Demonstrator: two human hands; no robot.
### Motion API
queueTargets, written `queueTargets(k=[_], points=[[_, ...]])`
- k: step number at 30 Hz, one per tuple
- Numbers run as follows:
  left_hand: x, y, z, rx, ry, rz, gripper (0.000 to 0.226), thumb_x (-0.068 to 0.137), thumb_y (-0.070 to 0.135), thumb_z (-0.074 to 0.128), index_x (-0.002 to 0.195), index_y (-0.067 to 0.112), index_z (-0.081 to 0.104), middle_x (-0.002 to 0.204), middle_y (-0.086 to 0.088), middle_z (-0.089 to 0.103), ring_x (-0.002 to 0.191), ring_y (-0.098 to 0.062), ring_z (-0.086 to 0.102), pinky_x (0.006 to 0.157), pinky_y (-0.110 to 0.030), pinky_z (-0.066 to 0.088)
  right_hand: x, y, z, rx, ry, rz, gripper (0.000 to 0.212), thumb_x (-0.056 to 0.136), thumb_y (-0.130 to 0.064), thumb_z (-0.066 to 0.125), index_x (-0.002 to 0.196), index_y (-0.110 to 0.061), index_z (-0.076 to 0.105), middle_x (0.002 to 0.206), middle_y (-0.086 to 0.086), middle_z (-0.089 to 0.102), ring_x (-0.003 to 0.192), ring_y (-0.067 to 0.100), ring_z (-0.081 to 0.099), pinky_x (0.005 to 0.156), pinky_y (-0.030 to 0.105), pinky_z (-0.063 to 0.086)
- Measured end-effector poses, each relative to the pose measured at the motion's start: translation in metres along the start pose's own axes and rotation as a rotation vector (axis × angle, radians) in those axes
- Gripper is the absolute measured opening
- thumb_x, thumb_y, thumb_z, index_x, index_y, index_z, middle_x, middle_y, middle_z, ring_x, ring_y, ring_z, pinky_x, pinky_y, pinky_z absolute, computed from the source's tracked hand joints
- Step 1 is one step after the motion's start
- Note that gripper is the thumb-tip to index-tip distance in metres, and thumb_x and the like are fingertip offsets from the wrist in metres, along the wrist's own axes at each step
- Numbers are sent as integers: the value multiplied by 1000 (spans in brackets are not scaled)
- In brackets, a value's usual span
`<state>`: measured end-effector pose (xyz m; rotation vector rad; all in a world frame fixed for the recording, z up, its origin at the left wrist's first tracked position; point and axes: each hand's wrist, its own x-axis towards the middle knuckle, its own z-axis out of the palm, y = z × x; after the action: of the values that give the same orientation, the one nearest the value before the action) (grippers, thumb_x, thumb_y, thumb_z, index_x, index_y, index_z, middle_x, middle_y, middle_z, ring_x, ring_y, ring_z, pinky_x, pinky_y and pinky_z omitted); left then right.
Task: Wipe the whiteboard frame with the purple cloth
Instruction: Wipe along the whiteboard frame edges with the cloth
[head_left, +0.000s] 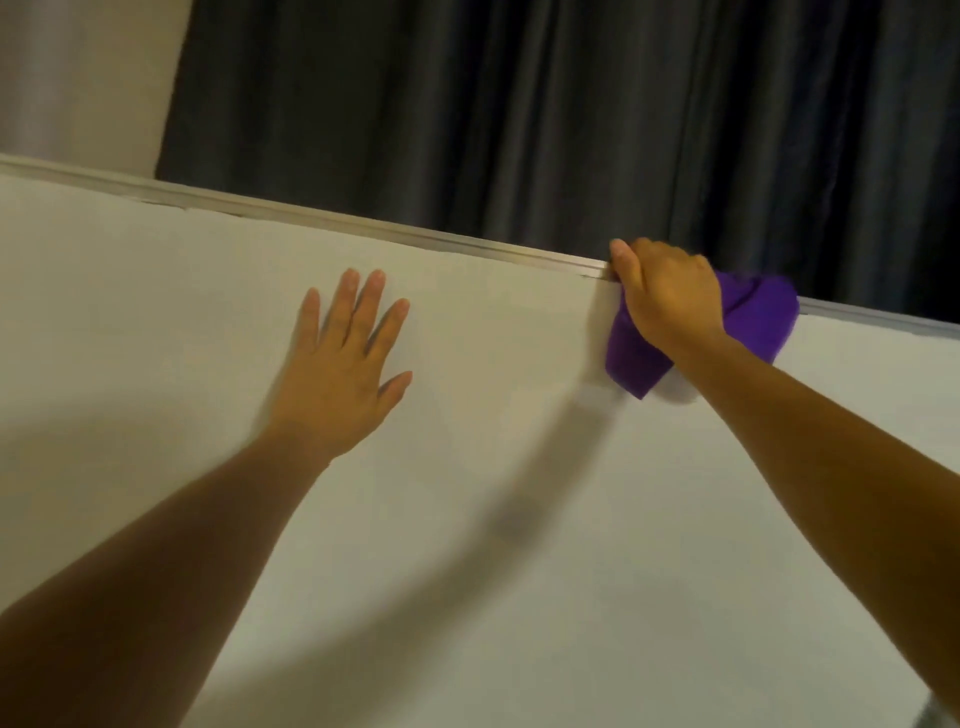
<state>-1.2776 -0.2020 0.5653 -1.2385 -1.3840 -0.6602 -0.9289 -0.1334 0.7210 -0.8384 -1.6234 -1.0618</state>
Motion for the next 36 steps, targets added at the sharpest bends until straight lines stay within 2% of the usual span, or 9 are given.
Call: queueTargets(k=[4,6,9,12,17,21,26,30,36], points=[[-1,27,-23,45,-114,-80,88,97,72,-6,165,18,-21,174,-14,-27,163,-40,-15,131,-63,6,-23,81,-13,-16,1,33,54,104,-45,21,80,-13,57,79,18,64,70,39,58,68,43,41],[1,46,-37,35,-155,-107,87,101,70,5,166,16,-15,174,-15,-24,163,-41,-13,132,-63,4,-36,124,-26,-33,7,39,55,104,-46,22,81,-11,58,80,20,65,71,40,59,68,43,39],[-1,61,-52,7,-138,-178,85,103,57,28,168,7,7,176,-20,-6,164,-43,-3,131,-65,5,-47,158,-42,-20,18,86,59,104,-47,21,79,-11,61,80,19,67,71,40,59,67,41,39],[8,105,-63,8,-14,-83,78,103,52,25,165,4,25,177,-20,6,164,-42,5,130,-66,7,-49,159,-47,-38,33,143,57,105,-44,24,78,-10,62,78,18,68,70,40,60,69,43,42],[70,256,-67,-99,106,272,72,100,61,28,162,24,27,176,-11,17,164,-38,13,132,-62,6,-34,132,-38,-15,-35,168,61,105,-46,24,81,-12,68,80,14,70,75,39,63,69,39,40],[96,334,-46,-171,146,96,77,102,65,32,165,23,22,177,-11,13,165,-38,6,133,-59,-1,-31,144,-38,26,-61,201,60,104,-49,27,80,-16,70,80,12,69,75,35,63,61,35,36],[101,346,-4,-149,262,56,82,104,65,28,169,19,6,179,-12,-3,165,-38,-5,131,-58,-10,-35,148,-29,29,-11,139,53,104,-46,30,76,-16,63,75,10,67,66,31,58,62,35,33],[105,341,12,-156,282,101,80,104,64,24,169,20,5,179,-11,-3,165,-38,-5,131,-57,-9,-40,155,-21,35,-6,131,54,105,-47,27,77,-16,61,69,4,63,63,25,59,70,42,48],[107,328,20,-146,275,123,78,104,63,22,169,24,7,179,-8,-2,166,-37,-3,132,-57,-6,-51,202,-12,10,24,167,56,104,-46,25,74,-15,61,66,4,63,60,25,58,69,42,50]])
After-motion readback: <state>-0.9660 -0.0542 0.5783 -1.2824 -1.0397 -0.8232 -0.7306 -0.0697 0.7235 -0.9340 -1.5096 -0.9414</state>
